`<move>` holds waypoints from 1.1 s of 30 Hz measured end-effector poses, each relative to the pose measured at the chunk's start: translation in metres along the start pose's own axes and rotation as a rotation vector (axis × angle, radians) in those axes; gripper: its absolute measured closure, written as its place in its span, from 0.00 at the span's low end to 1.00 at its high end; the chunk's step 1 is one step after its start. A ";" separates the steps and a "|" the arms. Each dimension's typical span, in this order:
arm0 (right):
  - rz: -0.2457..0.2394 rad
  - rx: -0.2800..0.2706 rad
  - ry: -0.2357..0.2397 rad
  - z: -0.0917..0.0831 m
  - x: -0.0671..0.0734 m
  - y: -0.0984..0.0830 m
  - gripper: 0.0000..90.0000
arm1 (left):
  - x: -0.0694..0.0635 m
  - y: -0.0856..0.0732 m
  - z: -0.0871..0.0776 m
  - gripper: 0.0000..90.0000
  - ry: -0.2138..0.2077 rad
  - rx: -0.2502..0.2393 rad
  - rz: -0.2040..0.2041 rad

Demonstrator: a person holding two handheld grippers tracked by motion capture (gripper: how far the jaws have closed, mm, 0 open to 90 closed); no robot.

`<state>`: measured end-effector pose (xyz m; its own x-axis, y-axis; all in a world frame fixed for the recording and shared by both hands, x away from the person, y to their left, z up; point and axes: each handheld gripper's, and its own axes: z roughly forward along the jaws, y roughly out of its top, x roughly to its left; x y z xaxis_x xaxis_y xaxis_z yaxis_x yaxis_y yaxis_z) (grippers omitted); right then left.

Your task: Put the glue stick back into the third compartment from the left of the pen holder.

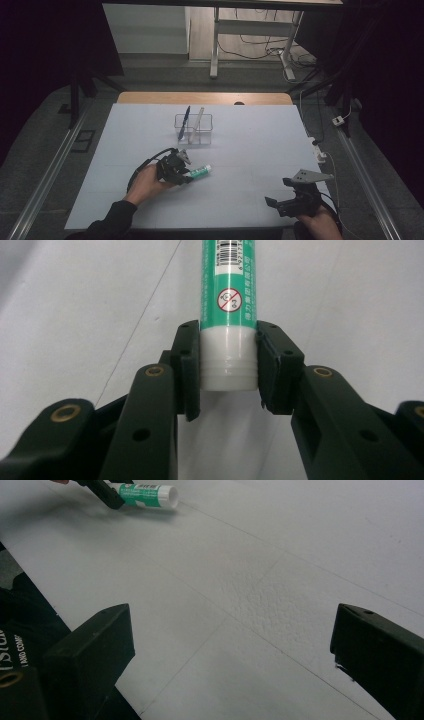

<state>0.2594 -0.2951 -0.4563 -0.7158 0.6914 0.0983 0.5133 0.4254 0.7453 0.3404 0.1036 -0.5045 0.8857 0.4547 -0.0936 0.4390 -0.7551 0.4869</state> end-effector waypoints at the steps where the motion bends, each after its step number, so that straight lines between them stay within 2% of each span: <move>1: 0.000 -0.001 -0.001 0.000 0.000 0.000 0.03 | 0.000 0.001 -0.001 0.72 -0.004 0.000 -0.007; 7: -0.031 -0.008 -0.004 -0.001 0.003 0.000 0.02 | -0.003 0.005 -0.008 0.72 -0.020 -0.011 -0.030; 10: -0.029 -0.005 0.017 -0.001 0.005 0.001 0.02 | -0.006 0.008 -0.013 0.72 -0.024 -0.024 -0.035; 18: -0.097 -0.020 0.027 0.005 0.016 0.011 0.00 | -0.014 0.016 -0.021 0.72 -0.036 -0.041 -0.013; 24: -0.149 0.010 0.056 0.013 0.027 0.018 0.00 | -0.018 0.019 -0.022 0.72 -0.042 -0.045 -0.002; 27: -0.144 0.006 0.100 0.018 0.031 0.024 0.00 | -0.021 0.022 -0.023 0.72 -0.049 -0.048 0.001; 29: -0.180 0.011 0.092 0.021 0.035 0.027 0.00 | -0.023 0.023 -0.024 0.72 -0.052 -0.048 0.005; 31: -0.186 0.021 0.100 0.026 0.038 0.030 0.00 | -0.025 0.025 -0.024 0.72 -0.057 -0.050 0.008; 33: -0.221 0.031 0.095 0.029 0.040 0.033 0.00 | -0.026 0.026 -0.025 0.72 -0.060 -0.053 0.011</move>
<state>0.2616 -0.2362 -0.4466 -0.8532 0.5216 -0.0024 0.3522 0.5794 0.7350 0.3252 0.0842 -0.4678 0.8985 0.4164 -0.1390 0.4222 -0.7330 0.5334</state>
